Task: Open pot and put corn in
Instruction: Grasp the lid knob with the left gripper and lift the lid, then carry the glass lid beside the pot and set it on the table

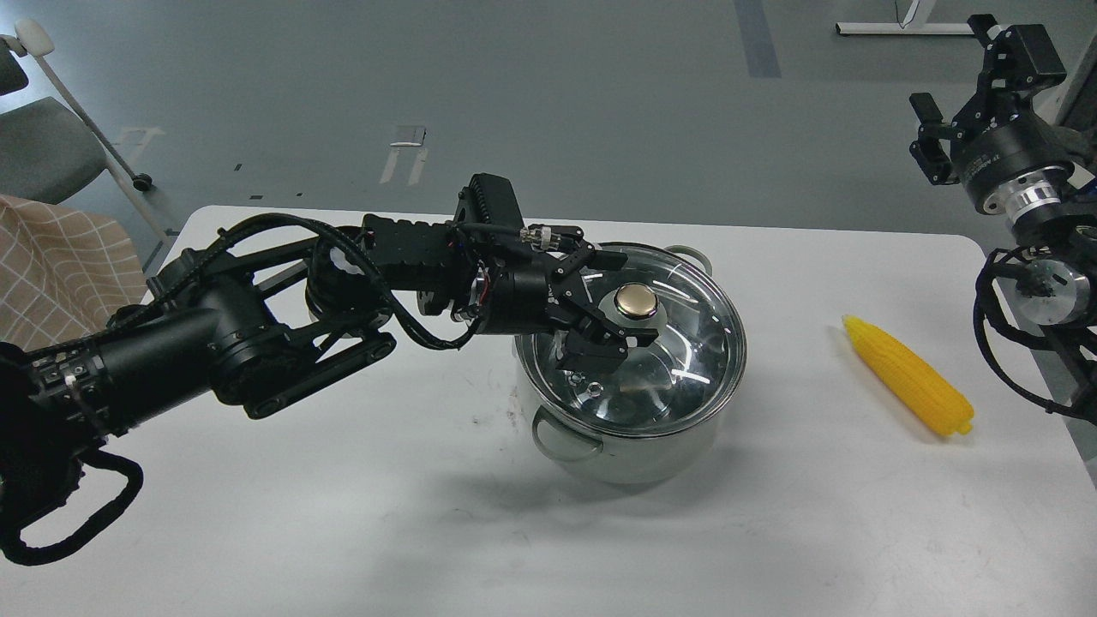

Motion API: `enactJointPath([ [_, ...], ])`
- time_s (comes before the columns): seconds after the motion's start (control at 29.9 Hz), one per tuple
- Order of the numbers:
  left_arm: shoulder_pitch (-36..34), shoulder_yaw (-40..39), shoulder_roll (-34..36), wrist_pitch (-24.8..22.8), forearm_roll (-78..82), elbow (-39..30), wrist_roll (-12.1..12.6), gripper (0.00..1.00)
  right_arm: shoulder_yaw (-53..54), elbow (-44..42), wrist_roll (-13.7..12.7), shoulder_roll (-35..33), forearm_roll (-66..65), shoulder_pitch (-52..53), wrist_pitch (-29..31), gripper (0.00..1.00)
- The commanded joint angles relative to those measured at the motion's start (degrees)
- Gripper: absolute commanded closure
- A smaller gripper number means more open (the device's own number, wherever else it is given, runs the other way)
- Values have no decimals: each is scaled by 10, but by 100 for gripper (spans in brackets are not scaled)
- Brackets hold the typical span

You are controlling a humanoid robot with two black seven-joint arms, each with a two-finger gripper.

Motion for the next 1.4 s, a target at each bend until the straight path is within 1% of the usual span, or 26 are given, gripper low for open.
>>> enactJointPath([
  [0.0, 4, 0, -1, 0, 0, 5, 1, 9, 1, 0, 0, 1, 0, -4, 0, 0],
  [0.03, 4, 0, -1, 0, 0, 5, 1, 15, 1, 0, 0, 1, 0, -6, 0, 0],
  [0.1, 5, 0, -1, 0, 0, 5, 1, 20, 1, 0, 0, 0, 0, -6, 0, 0],
  [0.13, 5, 1, -1, 0, 0, 5, 1, 25, 1, 0, 0, 0, 0, -6, 0, 0],
  [0.17, 5, 1, -1, 0, 0, 5, 0, 27, 1, 0, 0, 0, 0, -6, 0, 0],
  [0.23, 5, 1, -1, 0, 0, 5, 1, 35, 1, 1, 0, 0, 0, -8, 0, 0],
  [0.27, 5, 1, -1, 0, 0, 5, 1, 38, 1, 1, 0, 1, 0, -8, 0, 0],
  [0.3, 5, 1, -1, 0, 0, 5, 1, 45, 1, 1, 0, 0, 0, -8, 0, 0],
  [0.37, 5, 0, -1, 0, 0, 5, 1, 55, 1, 2, 0, 1, 0, -8, 0, 0],
  [0.43, 5, 0, -1, 0, 0, 4, 1, 58, 1, 2, 0, 1, 0, -9, 0, 0],
  [0.47, 5, 0, -1, 0, 0, 4, 1, 61, 1, 2, 0, 1, 0, -11, -1, 0],
  [0.5, 6, 0, 0, 0, 0, 4, 0, 67, 1, 4, 0, 1, 0, -11, -2, 0],
  [0.57, 8, 0, 0, 0, 0, 3, 0, 69, 1, 7, 0, 0, 0, -12, -4, 0],
  [0.63, 8, 0, 1, 0, 0, 2, -1, 74, 1, 10, 0, 1, 0, -16, -7, 0],
  [0.7, 7, -1, 4, 0, 0, -4, -1, 75, 2, 10, 0, 0, 0, -18, -7, 0],
  [0.87, -1, -3, 13, -3, 0, -26, -3, 75, 1, 10, 0, 0, 0, -19, -7, 0],
  [1.04, -26, -10, 51, -7, 0, -57, -7, 75, 2, 10, 0, 1, 0, -19, -7, 0],
  [1.14, -60, -11, 98, -6, 0, -69, -7, 74, 2, 10, 0, 1, 0, -19, -7, 0],
  [1.24, -83, -11, 149, -3, 0, -70, -16, 74, 2, 11, 0, 2, 0, -19, -7, 0],
  [1.27, -89, -11, 178, -1, 0, -70, -24, 74, 2, 13, 0, 2, 0, -19, -7, 0],
  [1.3, -91, -12, 193, -1, 0, -70, -24, 74, 2, 13, 0, 2, 0, -19, -7, 0],
  [1.37, -90, -16, 260, 12, -22, -69, -24, 74, 2, 13, 0, 1, 0, -19, -7, 0],
])
